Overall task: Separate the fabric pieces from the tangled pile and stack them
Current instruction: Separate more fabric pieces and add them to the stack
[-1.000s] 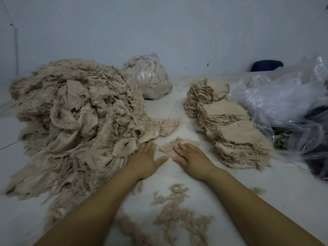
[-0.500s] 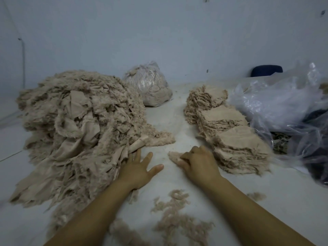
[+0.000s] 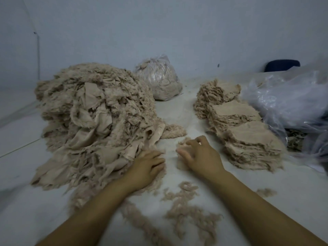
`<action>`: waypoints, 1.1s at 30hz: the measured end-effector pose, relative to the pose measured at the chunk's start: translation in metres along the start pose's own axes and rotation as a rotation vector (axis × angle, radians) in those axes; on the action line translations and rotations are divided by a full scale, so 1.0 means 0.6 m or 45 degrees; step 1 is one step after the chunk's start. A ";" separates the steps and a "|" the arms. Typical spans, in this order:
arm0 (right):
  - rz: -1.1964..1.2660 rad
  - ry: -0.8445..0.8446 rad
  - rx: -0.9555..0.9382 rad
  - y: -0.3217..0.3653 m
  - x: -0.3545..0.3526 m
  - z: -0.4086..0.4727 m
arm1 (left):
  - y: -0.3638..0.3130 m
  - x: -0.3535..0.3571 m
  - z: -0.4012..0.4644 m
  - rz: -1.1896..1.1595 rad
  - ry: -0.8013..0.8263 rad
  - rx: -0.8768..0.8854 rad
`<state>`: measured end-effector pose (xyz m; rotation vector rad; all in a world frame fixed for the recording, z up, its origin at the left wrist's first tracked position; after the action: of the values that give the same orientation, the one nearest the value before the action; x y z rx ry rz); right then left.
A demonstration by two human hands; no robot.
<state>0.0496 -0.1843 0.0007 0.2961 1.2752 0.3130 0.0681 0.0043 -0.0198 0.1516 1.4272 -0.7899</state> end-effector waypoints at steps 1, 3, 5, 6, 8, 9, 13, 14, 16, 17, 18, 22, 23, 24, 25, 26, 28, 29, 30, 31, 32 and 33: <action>0.047 -0.045 -0.029 0.015 -0.006 -0.003 | -0.008 0.000 0.008 -0.142 -0.080 -0.027; 0.151 0.127 -0.004 0.038 0.003 -0.008 | -0.008 -0.003 0.030 -0.466 -0.237 -0.220; 0.126 0.354 0.031 0.055 0.019 -0.009 | 0.003 -0.004 0.041 -0.911 -0.307 -0.544; 0.078 0.401 0.027 0.060 0.023 -0.007 | 0.004 -0.001 0.043 -1.101 -0.312 -0.650; 0.107 0.424 0.024 0.068 0.024 -0.001 | 0.010 0.002 0.044 -1.179 -0.374 -0.704; 0.184 0.414 0.010 0.071 0.024 0.002 | 0.012 0.000 0.043 -1.138 -0.431 -0.693; 0.613 0.230 -0.096 0.081 0.019 0.002 | 0.013 -0.014 0.044 -1.056 -0.452 -0.661; 0.733 0.201 -0.092 0.081 0.021 0.001 | 0.013 -0.014 0.048 -1.115 -0.371 -0.667; 1.006 0.198 -0.007 0.080 0.028 -0.001 | 0.005 -0.009 0.055 -1.336 -0.211 -0.660; 1.120 0.203 0.058 0.079 0.033 -0.003 | -0.002 -0.006 0.056 -1.482 -0.177 -0.646; 1.212 0.206 0.130 0.078 0.040 -0.005 | -0.008 -0.002 0.057 -1.603 -0.201 -0.629; 1.352 0.218 0.323 0.066 0.055 -0.006 | -0.017 0.003 0.061 -1.842 -0.506 -0.565; 1.380 0.237 0.329 0.065 0.054 -0.005 | -0.015 0.000 0.063 -1.818 -0.588 -0.561; 1.412 0.259 0.321 0.063 0.053 -0.005 | -0.011 -0.004 0.064 -1.770 -0.661 -0.548; 1.442 0.271 0.304 0.061 0.051 -0.004 | -0.008 -0.009 0.064 -1.702 -0.700 -0.502; 1.465 0.274 0.285 0.059 0.049 -0.004 | -0.008 -0.012 0.064 -1.642 -0.676 -0.404; 1.496 0.279 0.253 0.058 0.045 -0.001 | -0.022 -0.009 0.068 -1.533 -0.438 -0.156; 1.508 0.286 0.232 0.059 0.046 0.000 | -0.029 -0.003 0.069 -1.446 -0.309 -0.083; 1.513 0.288 0.208 0.059 0.047 0.000 | -0.032 0.001 0.068 -1.368 -0.244 -0.056; 1.504 0.280 0.195 0.060 0.045 0.001 | -0.033 0.001 0.069 -1.324 -0.233 -0.051; 1.492 0.266 0.202 0.059 0.044 0.000 | -0.033 -0.001 0.067 -1.326 -0.252 -0.067; 1.499 0.256 0.222 0.057 0.041 0.001 | -0.029 -0.005 0.066 -1.354 -0.282 -0.095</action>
<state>0.0542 -0.1434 -0.0075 1.1878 1.2019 1.2518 0.0909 -0.0288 -0.0035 -0.7958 1.2693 -1.5432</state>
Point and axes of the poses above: each hand's wrist, its own z-axis towards the middle knuckle, its own x-axis out of the palm, y = z × x, the point moved 4 cm from there along z, towards the middle knuckle, and after that the axes turned 1 degree about -z, right-handed, at the moved point
